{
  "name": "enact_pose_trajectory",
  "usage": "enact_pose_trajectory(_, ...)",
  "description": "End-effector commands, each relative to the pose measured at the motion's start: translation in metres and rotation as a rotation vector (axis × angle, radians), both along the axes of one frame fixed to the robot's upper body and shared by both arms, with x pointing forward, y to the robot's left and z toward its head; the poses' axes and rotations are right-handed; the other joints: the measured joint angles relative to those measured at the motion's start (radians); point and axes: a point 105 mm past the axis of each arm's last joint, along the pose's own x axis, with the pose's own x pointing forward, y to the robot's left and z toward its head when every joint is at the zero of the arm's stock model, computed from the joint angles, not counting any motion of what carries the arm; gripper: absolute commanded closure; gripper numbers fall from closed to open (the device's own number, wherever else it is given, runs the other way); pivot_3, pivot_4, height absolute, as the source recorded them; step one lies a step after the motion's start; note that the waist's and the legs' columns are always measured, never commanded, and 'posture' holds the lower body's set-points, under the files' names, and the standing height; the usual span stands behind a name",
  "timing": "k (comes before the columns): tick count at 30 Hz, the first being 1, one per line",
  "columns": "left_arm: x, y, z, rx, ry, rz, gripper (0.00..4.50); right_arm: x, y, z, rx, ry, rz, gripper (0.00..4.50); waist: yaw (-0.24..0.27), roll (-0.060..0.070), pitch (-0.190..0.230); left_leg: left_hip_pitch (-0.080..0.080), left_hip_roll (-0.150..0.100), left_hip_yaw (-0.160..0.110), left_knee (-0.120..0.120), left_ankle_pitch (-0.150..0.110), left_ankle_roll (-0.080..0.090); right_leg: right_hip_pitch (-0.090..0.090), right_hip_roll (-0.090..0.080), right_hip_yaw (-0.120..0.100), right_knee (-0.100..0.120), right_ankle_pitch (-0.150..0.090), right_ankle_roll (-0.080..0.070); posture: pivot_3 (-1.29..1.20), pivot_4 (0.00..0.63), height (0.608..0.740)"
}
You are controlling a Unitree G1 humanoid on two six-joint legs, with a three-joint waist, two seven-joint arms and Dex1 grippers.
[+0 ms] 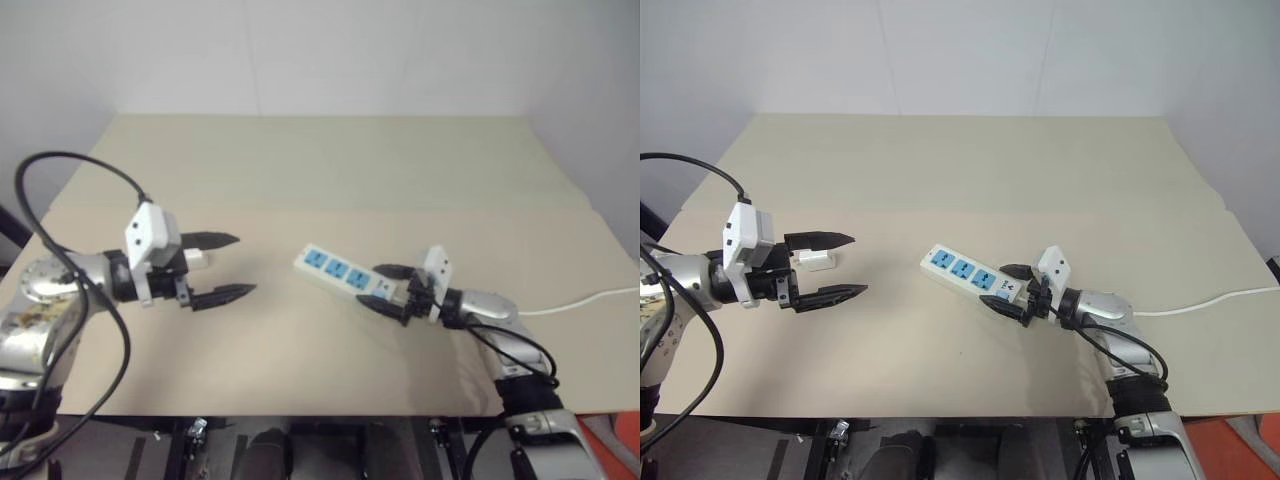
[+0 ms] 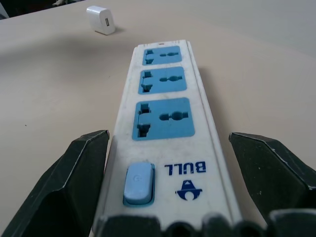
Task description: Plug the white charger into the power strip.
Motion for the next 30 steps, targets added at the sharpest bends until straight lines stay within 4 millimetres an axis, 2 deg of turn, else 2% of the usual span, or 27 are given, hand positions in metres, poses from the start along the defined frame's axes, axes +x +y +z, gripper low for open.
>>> enact_pose_trajectory(1, -0.003, -0.001, 0.009, -0.002, -0.036, -0.009, 0.0, -0.006, 0.005, 0.004, -0.001, -0.03, 0.049, 0.03, 0.0, 0.0, 0.0, 0.0, 0.0, 0.0, 0.0, 0.0, 0.0, 0.0, 0.0, 0.0, 0.0, 0.0, 0.0, 0.0, 0.15, 0.74)
enact_pose_trajectory(9, -0.004, 0.001, 0.01, 0.003, -0.035, -0.006, 0.0, -0.006, 0.011, -0.003, 0.0, -0.019, 0.047, 0.03, -0.004, 0.0, 0.0, 0.001, 0.0, 0.0, 0.0, 0.0, 0.0, 0.0, 0.0, 0.0, 0.0, 0.0, 0.0, 0.0, 0.15, 0.74)
enact_pose_trajectory(19, -0.004, 0.003, 0.013, 0.013, -0.038, -0.002, 0.0, -0.006, 0.011, -0.027, -0.039, -0.003, 0.022, 0.03, -0.022, 0.0, 0.0, 0.002, 0.0, 0.0, 0.0, 0.0, 0.0, 0.001, 0.0, 0.0, 0.0, 0.0, 0.0, 0.0, 0.15, 0.74)
enact_pose_trajectory(25, -0.004, 0.004, 0.014, 0.018, -0.039, -0.002, 0.0, -0.003, 0.009, -0.03, -0.032, 0.009, 0.018, 0.03, -0.023, 0.0, 0.0, 0.003, 0.001, 0.0, 0.0, 0.0, 0.0, 0.002, 0.0, 0.001, 0.0, 0.0, 0.0, 0.0, 0.15, 0.74)
enact_pose_trajectory(30, -0.004, 0.005, 0.015, 0.022, -0.038, -0.006, 0.0, 0.001, 0.012, -0.033, -0.007, 0.03, 0.02, 0.03, -0.025, -0.001, 0.0, 0.011, 0.001, 0.0, 0.0, 0.0, 0.0, 0.01, 0.001, 0.001, -0.001, 0.0, -0.001, 0.0, 0.15, 0.74)
